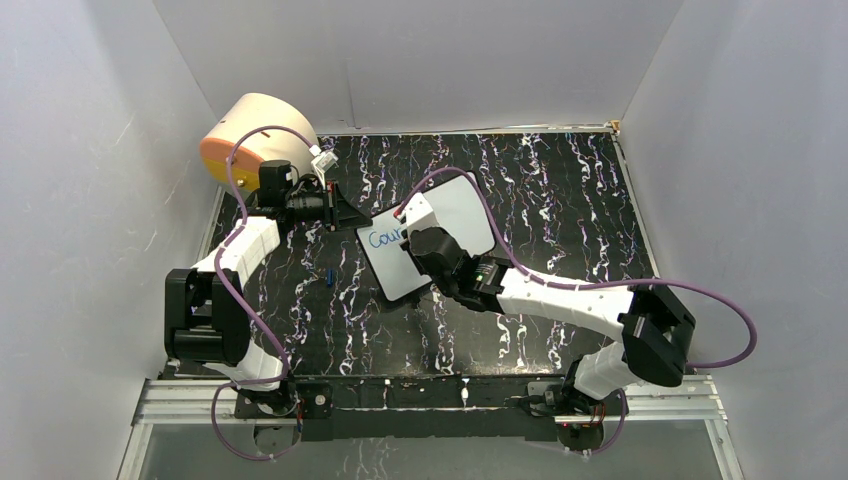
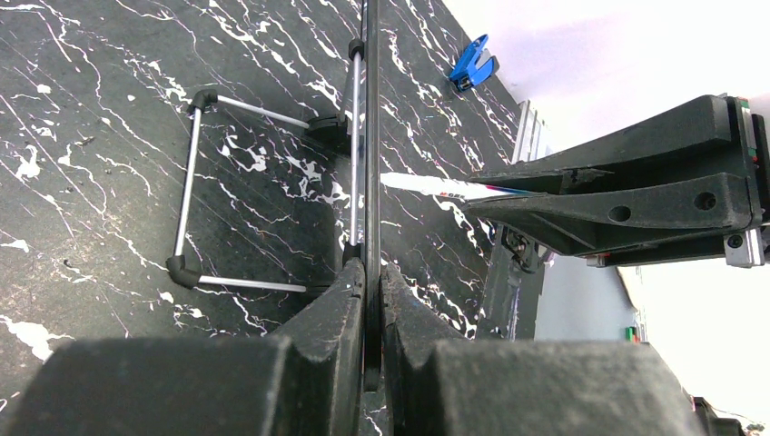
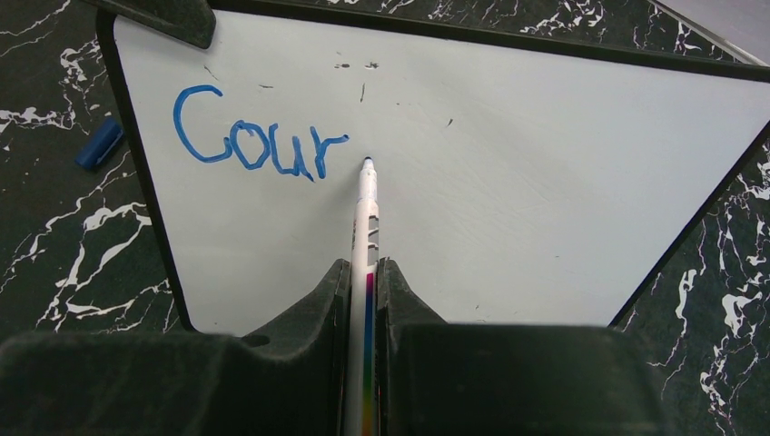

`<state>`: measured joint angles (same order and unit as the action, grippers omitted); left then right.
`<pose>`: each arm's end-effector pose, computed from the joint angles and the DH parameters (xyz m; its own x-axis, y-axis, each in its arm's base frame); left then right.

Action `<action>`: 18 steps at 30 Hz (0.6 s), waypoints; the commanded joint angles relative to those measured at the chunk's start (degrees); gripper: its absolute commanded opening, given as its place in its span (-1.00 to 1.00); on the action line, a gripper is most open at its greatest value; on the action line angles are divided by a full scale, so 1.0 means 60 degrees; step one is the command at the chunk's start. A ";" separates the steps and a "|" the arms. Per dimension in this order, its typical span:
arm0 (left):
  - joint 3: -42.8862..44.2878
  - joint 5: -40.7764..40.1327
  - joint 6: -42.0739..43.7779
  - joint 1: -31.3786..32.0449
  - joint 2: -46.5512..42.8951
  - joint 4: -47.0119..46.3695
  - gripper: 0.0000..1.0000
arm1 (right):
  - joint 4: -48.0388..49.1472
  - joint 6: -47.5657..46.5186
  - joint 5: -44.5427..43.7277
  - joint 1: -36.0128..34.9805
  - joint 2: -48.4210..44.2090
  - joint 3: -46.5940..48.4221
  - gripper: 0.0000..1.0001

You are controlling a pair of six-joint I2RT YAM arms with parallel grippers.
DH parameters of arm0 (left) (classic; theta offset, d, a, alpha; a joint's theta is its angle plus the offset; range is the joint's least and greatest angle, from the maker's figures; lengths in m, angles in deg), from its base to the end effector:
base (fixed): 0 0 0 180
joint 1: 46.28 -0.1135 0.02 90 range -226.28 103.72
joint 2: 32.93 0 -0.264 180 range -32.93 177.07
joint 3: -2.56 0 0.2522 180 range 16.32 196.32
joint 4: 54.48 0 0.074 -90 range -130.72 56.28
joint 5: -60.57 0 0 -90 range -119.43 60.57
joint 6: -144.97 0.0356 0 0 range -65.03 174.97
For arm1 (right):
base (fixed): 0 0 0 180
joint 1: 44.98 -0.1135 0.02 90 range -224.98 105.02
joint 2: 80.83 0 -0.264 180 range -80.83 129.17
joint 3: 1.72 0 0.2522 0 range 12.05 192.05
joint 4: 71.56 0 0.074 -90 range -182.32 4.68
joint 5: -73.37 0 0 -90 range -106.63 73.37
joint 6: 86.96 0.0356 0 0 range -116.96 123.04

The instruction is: Write a sentence on the whiteboard

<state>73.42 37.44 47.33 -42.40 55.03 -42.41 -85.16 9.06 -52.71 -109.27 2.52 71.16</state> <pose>0.3255 -0.0549 0.2603 -0.5920 -0.0122 -0.8058 0.7557 0.3390 -0.5603 0.1626 0.2894 0.2880 -0.2279 -0.2779 -0.9332 -0.4736 0.8690 -0.1431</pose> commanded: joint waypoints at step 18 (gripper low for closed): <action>0.0031 -0.0180 0.0290 0.0042 0.0149 0.0509 -1.00 | 0.0819 -0.0157 -0.0059 0.0064 0.0096 0.0296 -1.00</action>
<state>73.44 37.48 47.46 -42.40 55.03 -42.37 -83.46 8.71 -52.79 -109.16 2.85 71.16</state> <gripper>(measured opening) 0.065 0.200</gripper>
